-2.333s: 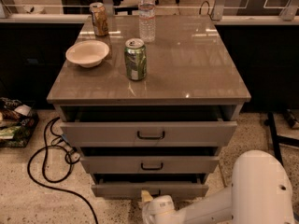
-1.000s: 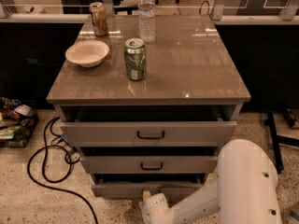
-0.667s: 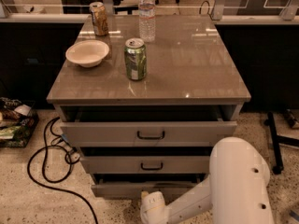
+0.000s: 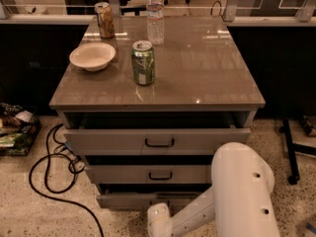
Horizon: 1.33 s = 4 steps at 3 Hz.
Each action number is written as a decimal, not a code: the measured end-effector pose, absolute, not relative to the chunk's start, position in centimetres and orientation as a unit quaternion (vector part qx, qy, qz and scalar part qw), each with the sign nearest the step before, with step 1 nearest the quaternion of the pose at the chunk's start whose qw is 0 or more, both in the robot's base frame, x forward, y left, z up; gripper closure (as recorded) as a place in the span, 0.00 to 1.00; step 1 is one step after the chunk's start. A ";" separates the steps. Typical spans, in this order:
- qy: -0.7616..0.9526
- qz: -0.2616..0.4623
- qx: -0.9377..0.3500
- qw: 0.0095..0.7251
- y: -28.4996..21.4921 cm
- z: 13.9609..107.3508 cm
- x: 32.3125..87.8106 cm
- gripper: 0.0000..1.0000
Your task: Open bottom drawer
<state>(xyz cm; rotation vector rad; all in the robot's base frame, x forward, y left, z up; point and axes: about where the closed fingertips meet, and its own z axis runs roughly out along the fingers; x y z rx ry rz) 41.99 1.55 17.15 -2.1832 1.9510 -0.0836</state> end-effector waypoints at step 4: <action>0.685 -0.040 -0.724 0.075 0.9 14.9 43.6 0.00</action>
Offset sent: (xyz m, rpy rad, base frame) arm 0.0061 -0.0065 -0.0045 -0.0144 -0.0057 -0.0560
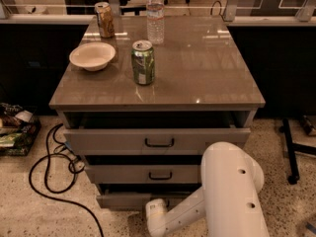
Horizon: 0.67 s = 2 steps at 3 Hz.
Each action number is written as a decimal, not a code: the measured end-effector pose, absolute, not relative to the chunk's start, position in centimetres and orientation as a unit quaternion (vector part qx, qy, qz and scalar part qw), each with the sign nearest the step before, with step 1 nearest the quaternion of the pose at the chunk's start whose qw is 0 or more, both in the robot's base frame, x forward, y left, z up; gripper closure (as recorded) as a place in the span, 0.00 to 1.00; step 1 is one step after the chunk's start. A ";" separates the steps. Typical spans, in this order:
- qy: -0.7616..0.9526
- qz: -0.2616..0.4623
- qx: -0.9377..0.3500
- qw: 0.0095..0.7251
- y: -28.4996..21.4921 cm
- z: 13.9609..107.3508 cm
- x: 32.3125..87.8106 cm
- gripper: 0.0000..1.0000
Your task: Open bottom drawer
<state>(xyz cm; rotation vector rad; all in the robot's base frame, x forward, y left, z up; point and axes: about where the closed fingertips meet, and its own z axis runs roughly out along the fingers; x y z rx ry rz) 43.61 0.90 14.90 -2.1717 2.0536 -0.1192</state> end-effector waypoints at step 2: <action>0.693 -0.039 -0.716 0.071 -0.1 13.8 44.1 0.00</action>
Offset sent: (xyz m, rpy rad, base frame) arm 0.0108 -0.0180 -0.0159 -0.0025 0.0063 -0.0418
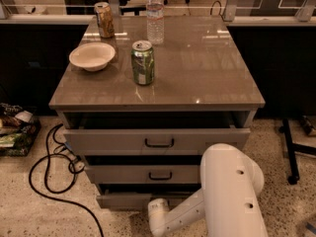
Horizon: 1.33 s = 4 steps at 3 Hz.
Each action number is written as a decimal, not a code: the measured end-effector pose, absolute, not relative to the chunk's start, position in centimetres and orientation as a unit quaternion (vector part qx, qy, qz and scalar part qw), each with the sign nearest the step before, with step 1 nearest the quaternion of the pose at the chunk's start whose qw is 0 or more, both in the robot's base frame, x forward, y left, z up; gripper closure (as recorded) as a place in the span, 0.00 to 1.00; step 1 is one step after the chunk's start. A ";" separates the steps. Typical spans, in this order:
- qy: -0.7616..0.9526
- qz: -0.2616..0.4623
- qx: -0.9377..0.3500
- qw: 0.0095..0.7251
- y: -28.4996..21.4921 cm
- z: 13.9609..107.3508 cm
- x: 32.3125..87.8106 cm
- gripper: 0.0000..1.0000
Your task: Open bottom drawer
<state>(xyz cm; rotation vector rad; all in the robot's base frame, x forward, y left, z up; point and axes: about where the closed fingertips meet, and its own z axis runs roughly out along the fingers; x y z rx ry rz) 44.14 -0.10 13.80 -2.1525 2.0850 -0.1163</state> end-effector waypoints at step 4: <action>0.701 -0.040 -0.709 0.074 -1.3 13.0 44.9 0.62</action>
Offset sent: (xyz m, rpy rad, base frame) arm 0.0166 -0.0154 -0.0083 0.0111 -0.0200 -0.0230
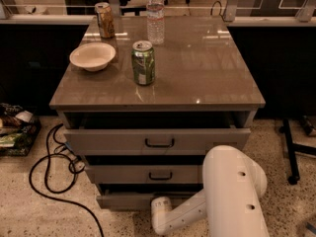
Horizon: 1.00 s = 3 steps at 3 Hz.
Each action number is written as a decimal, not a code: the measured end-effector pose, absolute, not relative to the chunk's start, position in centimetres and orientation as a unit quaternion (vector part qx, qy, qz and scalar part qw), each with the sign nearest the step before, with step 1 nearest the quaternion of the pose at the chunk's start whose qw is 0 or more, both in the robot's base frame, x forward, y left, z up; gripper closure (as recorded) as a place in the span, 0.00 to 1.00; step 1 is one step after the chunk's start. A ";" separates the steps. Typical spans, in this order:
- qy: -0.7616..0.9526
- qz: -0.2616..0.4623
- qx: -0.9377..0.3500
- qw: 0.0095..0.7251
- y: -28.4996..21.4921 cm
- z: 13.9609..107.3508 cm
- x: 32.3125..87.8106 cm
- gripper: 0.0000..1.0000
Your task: Open bottom drawer
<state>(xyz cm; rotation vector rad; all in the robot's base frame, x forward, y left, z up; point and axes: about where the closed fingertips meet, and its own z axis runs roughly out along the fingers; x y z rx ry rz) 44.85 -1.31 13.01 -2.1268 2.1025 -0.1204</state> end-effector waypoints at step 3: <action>0.700 -0.040 -0.709 0.074 -1.3 14.0 44.9 1.00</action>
Offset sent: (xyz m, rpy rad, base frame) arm 0.0000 0.0000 0.0023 0.0000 -0.0001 0.0000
